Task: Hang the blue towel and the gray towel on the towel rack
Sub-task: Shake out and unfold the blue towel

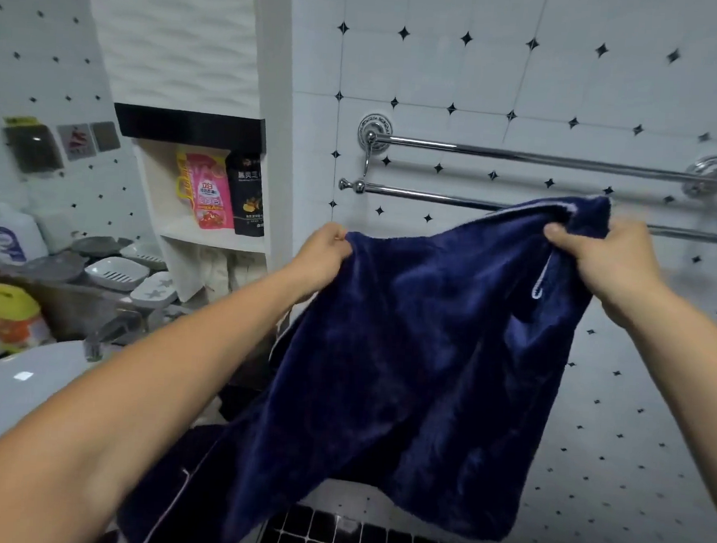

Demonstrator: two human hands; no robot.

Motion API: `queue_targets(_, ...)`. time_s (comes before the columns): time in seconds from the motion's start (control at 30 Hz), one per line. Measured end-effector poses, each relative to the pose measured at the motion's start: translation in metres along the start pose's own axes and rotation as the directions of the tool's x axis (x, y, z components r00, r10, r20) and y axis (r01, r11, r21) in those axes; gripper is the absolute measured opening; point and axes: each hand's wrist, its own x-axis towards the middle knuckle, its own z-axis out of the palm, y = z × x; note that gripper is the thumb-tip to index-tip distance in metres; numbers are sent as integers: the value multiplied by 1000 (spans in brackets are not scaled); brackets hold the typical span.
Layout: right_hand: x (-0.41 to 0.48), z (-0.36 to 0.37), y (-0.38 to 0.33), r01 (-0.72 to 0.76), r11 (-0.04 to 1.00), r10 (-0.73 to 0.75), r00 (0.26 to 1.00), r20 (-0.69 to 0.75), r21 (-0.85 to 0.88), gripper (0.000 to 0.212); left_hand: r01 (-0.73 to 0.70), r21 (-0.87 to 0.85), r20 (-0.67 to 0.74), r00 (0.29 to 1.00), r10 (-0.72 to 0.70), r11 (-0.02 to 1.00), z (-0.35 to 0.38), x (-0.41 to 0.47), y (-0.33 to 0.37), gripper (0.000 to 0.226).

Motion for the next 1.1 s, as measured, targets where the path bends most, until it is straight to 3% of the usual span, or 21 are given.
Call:
queue_targets(0.13,-6,-5,17,-61,996,60,998,-11,-66,12,-152,0,82,985,152,988,4,-1,50,19)
queue_targets(0.27,-10,-5,11,-61,997,61,998,-10,-47,10,-185,9,99,978,183,983,17,-8,64,20)
queue_targets(0.37,-8,-5,-6,4,999,-6,999,-49,-54,9,-176,-126,45,982,183,976,34,-11,82,7)
queue_targets(0.47,-6,-8,-30,92,988,-105,989,-105,-121,14,-247,-251,104,955,279,936,70,-25,124,6)
queue_targets(0.57,-10,-14,-50,186,946,-203,978,-37,-265,38,-418,-217,276,841,466,882,102,-40,164,51)
queue_targets(0.63,-13,-22,-55,273,908,-288,958,2,-318,36,-520,-165,369,756,541,838,114,-46,181,72)
queue_targets(0.67,-15,-27,-55,298,896,-316,949,0,-329,29,-534,-186,377,737,561,825,117,-47,187,69)
queue_targets(0.77,-21,-40,-55,363,840,-382,923,37,-403,25,-535,-227,306,754,581,814,123,-48,206,42)
queue_targets(0.87,-23,-46,-55,413,822,-437,899,30,-391,26,-558,-173,315,750,582,812,129,-47,220,34)
queue_targets(1.0,-24,-48,-53,306,915,-330,943,-52,-261,40,-464,-96,251,845,472,881,137,-43,222,22)
queue_targets(1.1,-25,-49,-55,209,960,-200,978,62,-188,48,-371,-155,167,904,395,916,131,-36,221,27)
